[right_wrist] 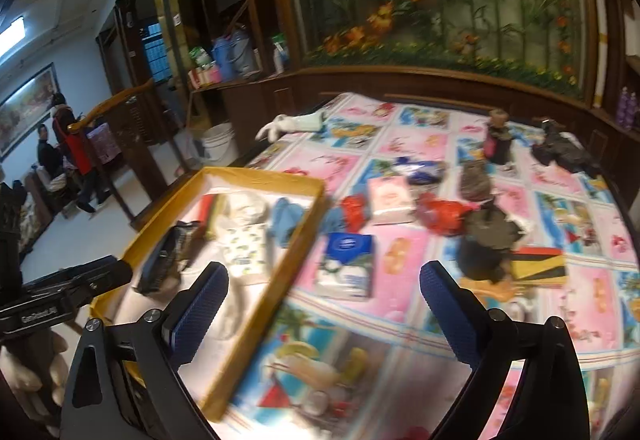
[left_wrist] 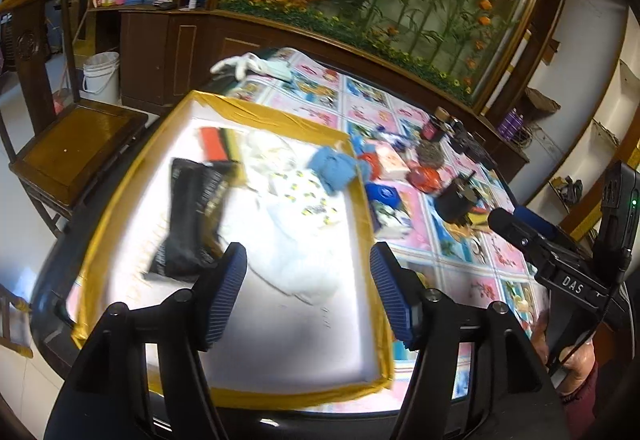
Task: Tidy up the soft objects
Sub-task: 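Withdraw both tools from the box back over the table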
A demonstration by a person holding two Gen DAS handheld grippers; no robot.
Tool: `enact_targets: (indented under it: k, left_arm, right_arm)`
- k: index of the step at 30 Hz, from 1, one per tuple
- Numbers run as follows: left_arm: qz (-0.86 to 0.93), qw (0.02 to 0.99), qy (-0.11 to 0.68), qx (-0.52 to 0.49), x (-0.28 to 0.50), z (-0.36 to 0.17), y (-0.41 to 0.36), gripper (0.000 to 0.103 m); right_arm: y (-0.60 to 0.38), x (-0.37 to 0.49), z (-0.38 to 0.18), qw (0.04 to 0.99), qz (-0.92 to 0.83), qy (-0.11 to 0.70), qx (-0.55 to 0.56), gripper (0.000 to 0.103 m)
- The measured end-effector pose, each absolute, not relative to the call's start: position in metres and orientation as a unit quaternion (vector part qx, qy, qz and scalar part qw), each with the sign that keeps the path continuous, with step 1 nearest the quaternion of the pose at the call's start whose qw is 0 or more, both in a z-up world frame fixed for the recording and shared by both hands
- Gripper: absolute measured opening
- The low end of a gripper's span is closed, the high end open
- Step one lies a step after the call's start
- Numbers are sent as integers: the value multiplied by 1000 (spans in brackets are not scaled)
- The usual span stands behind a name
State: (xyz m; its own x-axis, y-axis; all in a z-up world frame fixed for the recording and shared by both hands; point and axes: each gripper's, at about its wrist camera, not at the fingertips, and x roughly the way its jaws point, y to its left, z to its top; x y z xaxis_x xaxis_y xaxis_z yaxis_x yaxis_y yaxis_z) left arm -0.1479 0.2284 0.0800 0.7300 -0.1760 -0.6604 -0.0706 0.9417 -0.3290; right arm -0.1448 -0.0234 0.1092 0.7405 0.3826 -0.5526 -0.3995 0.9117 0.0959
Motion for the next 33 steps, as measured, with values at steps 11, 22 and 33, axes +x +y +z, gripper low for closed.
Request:
enact_targets:
  k: [11,22,33]
  left_arm:
    - [-69,909,390,-129,-150,80,158,63]
    - [-104,902,406,-100,-143,80,108,63]
    - [-114,895,422,-85,-130,70,83,63]
  right_arm:
    - [-93,-169,98,949,144,279,2,100]
    - [-146,-134,89,946,93,310,12,100]
    - [-161,-91,60,944,54,325,17,100]
